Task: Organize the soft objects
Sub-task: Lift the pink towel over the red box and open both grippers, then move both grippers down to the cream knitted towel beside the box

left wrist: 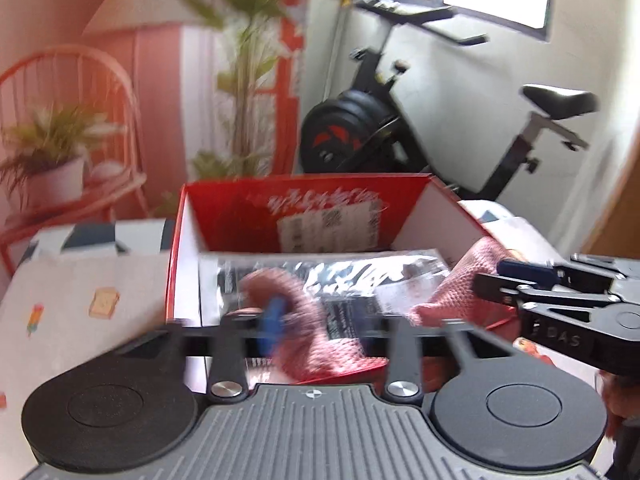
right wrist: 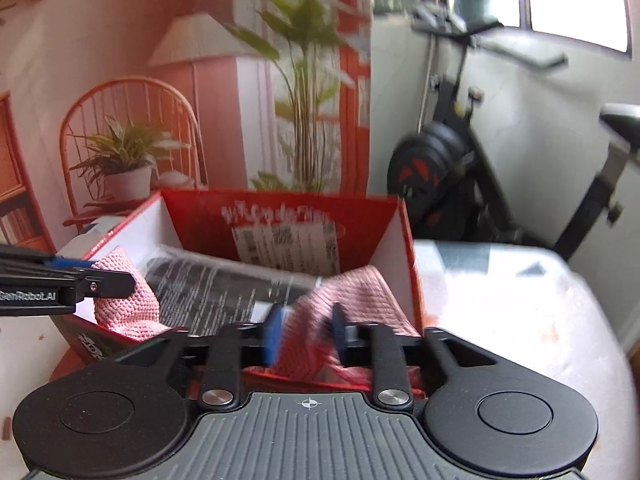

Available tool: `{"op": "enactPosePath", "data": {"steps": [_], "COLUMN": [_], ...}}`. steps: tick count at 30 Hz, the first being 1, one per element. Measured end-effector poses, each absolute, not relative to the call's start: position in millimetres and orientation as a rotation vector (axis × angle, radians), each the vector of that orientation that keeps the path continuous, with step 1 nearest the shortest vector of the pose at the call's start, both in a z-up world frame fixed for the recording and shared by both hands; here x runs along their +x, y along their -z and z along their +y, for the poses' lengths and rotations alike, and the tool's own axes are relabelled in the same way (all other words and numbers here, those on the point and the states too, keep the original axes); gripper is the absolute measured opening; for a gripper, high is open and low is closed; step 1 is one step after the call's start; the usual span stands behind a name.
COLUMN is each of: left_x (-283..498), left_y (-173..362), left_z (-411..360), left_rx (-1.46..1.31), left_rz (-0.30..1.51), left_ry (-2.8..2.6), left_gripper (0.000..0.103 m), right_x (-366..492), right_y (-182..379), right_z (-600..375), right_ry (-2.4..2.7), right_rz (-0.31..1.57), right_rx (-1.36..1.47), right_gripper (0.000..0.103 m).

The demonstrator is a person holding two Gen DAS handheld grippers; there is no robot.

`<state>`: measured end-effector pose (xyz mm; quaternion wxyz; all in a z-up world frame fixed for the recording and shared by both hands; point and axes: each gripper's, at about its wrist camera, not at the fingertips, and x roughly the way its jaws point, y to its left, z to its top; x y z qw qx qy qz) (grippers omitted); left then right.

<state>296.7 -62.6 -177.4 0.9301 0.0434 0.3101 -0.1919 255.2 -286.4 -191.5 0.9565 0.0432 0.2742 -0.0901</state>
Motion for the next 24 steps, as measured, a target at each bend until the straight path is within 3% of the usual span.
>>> {"op": "enactPosePath", "data": {"steps": [2, 9, 13, 24], "left_x": [287, 259, 239, 192], "left_y": [171, 159, 162, 211], "left_z": [-63, -52, -35, 0], "left_rx": [0.125, 0.130, 0.088, -0.022], "left_rz": [0.592, 0.574, 0.581, 0.712], "left_ry": [0.393, 0.365, 0.341, 0.277], "left_gripper": [0.070, 0.085, 0.088, 0.089], "right_x": [248, 221, 200, 151], "right_y": [188, 178, 179, 226], "right_z": [-280, -259, -249, -234], "right_ry": [0.178, 0.153, 0.157, 0.152], "right_rz": [0.526, 0.484, 0.468, 0.554], "right_rx": [0.046, 0.031, 0.067, 0.156], "right_gripper": [0.046, 0.069, 0.098, 0.103]}}
